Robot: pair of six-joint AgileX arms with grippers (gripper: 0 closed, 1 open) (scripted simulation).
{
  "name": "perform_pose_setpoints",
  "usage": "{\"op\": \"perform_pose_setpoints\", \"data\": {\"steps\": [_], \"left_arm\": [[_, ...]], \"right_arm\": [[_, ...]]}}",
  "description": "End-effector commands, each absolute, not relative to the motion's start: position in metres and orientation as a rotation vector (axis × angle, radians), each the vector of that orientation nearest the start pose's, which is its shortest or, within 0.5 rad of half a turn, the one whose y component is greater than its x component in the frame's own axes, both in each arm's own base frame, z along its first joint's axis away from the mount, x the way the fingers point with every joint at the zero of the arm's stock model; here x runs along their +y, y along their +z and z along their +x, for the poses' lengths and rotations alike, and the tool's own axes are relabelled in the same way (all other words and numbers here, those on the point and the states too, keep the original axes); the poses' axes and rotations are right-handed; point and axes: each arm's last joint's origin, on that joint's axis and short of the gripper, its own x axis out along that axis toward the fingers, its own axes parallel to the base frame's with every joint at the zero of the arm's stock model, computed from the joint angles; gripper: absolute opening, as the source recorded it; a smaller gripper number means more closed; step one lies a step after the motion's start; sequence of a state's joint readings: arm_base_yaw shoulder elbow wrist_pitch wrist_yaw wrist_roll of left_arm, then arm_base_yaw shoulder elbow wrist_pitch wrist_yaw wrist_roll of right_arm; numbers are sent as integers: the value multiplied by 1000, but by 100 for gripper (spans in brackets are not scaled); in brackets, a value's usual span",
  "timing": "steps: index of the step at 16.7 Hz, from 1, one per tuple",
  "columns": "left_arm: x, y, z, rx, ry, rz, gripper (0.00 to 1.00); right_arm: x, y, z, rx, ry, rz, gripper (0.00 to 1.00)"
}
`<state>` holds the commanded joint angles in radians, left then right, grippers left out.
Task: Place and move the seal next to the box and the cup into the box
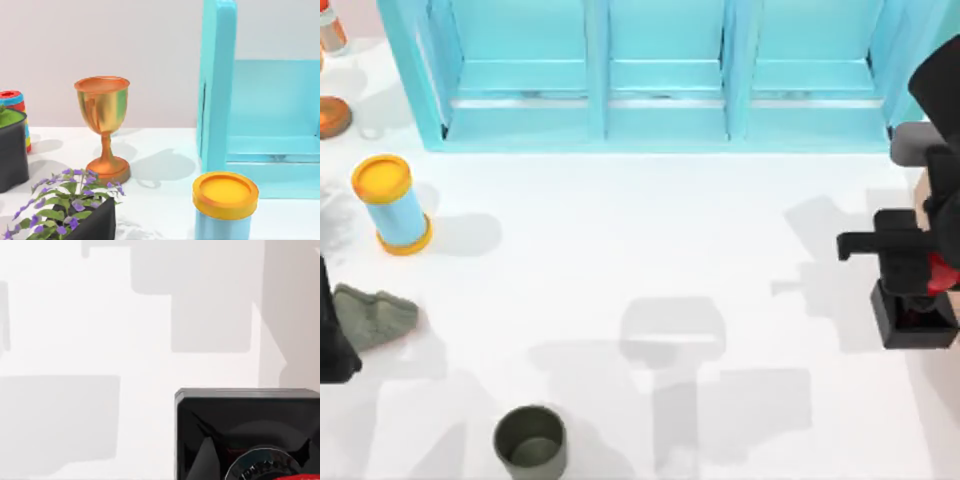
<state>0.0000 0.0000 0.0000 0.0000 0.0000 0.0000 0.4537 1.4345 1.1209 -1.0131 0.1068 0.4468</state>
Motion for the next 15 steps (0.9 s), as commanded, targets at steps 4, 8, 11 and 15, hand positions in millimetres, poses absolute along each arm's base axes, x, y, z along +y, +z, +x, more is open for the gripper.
{"op": "perform_pose_setpoints", "data": {"steps": [4,8,11,15], "left_arm": [[-1,160,106,0,0,0,100],[-1,160,106,0,0,0,100],[-1,160,106,0,0,0,100],[-1,160,106,0,0,0,100]], "right_arm": [[115,226,244,1296,7,15,0],[115,203,247,1295,7,16,0],[115,202,247,1297,6,16,0],[115,202,247,1297,6,16,23]]}}
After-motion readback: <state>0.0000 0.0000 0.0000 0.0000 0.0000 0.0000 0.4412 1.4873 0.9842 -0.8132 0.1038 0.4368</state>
